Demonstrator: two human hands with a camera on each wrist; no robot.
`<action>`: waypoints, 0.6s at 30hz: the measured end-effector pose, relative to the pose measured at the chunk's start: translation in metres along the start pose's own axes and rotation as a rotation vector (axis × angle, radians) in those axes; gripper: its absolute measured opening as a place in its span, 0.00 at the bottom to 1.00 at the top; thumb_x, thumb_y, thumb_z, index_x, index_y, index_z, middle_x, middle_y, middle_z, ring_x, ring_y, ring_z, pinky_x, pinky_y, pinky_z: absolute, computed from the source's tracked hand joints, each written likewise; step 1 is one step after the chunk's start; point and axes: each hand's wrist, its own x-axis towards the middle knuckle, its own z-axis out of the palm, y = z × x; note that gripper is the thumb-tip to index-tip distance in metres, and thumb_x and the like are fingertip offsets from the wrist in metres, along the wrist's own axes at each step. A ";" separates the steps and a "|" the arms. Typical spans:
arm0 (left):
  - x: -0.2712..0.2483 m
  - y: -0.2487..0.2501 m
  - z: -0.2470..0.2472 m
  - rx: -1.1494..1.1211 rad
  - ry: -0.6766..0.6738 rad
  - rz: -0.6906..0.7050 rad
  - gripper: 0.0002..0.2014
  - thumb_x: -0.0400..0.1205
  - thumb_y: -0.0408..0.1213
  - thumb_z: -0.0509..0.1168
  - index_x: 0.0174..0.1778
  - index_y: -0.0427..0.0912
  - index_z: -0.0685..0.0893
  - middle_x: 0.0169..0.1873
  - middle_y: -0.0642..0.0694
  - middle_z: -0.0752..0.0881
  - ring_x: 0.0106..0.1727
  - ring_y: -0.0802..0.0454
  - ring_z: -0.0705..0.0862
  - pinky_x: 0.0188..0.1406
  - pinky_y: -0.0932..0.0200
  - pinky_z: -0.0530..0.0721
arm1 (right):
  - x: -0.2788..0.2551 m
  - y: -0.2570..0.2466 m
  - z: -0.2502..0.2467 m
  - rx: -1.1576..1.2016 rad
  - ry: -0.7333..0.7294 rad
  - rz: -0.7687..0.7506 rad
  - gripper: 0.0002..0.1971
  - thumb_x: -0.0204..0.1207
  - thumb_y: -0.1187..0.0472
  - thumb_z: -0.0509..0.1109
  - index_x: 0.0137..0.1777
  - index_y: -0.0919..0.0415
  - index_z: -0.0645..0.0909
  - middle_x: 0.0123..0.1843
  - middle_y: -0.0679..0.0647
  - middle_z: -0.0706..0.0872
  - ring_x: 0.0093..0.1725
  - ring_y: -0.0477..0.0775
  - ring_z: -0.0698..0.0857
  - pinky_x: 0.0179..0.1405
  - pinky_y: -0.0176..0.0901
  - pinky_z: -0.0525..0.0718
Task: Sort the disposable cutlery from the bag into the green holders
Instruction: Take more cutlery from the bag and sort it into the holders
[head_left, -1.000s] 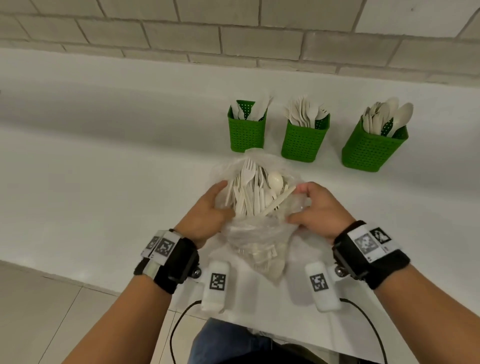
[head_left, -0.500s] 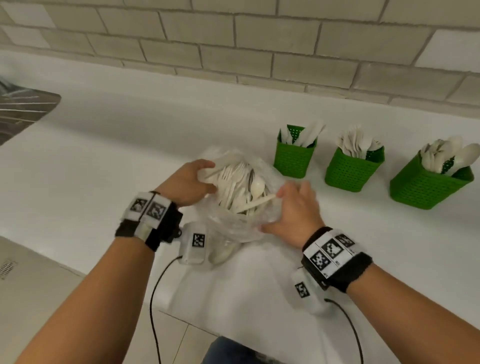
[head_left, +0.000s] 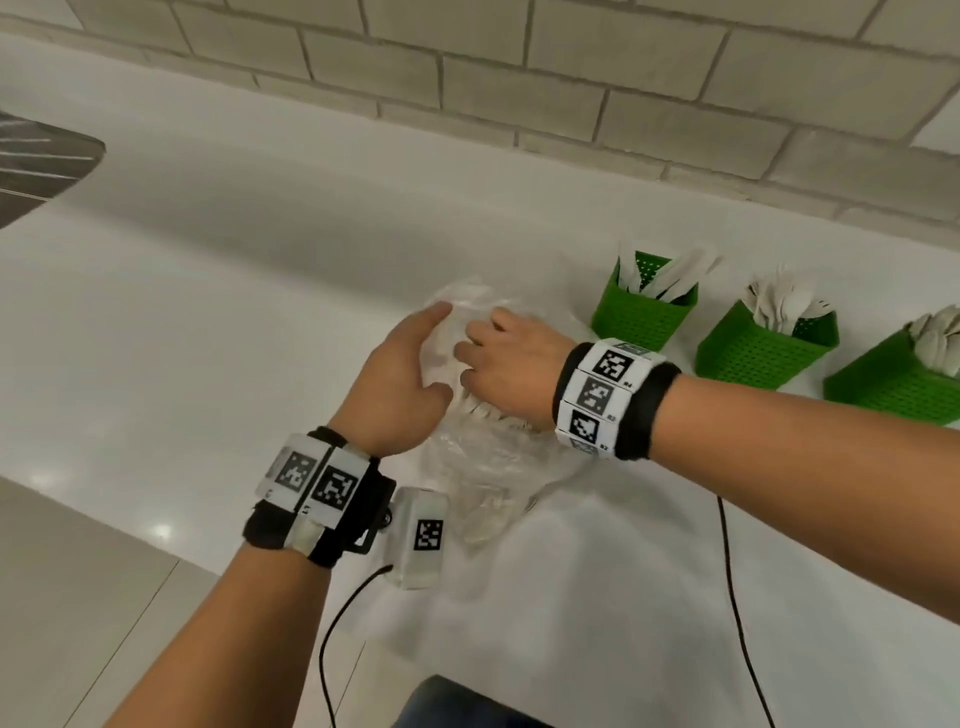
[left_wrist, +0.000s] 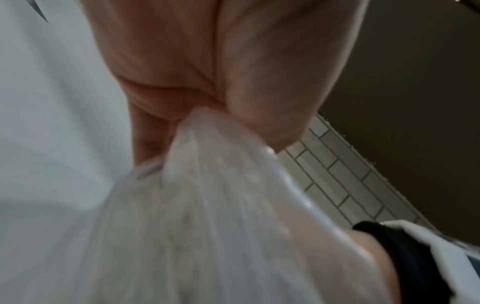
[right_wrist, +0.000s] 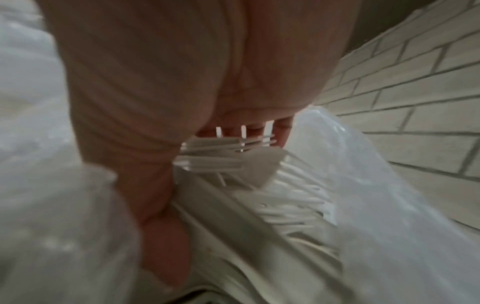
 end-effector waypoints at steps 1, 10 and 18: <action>-0.001 0.001 -0.001 -0.018 -0.017 0.010 0.38 0.78 0.27 0.68 0.84 0.48 0.63 0.80 0.54 0.66 0.79 0.62 0.63 0.71 0.76 0.60 | 0.002 -0.001 0.005 -0.010 0.057 -0.059 0.15 0.71 0.64 0.58 0.41 0.55 0.88 0.47 0.53 0.87 0.52 0.59 0.84 0.60 0.55 0.77; -0.016 -0.010 0.008 0.039 -0.327 0.036 0.58 0.68 0.29 0.76 0.85 0.58 0.45 0.81 0.57 0.59 0.80 0.60 0.61 0.71 0.67 0.63 | -0.009 0.028 0.004 0.381 0.010 -0.001 0.18 0.68 0.50 0.75 0.57 0.52 0.79 0.53 0.48 0.84 0.54 0.54 0.83 0.58 0.46 0.76; -0.010 -0.012 0.004 0.014 -0.273 0.013 0.48 0.73 0.24 0.69 0.85 0.54 0.54 0.80 0.53 0.67 0.80 0.57 0.66 0.80 0.53 0.66 | -0.009 0.014 0.020 0.307 -0.001 0.100 0.25 0.67 0.42 0.75 0.61 0.50 0.75 0.52 0.46 0.81 0.57 0.52 0.79 0.57 0.49 0.67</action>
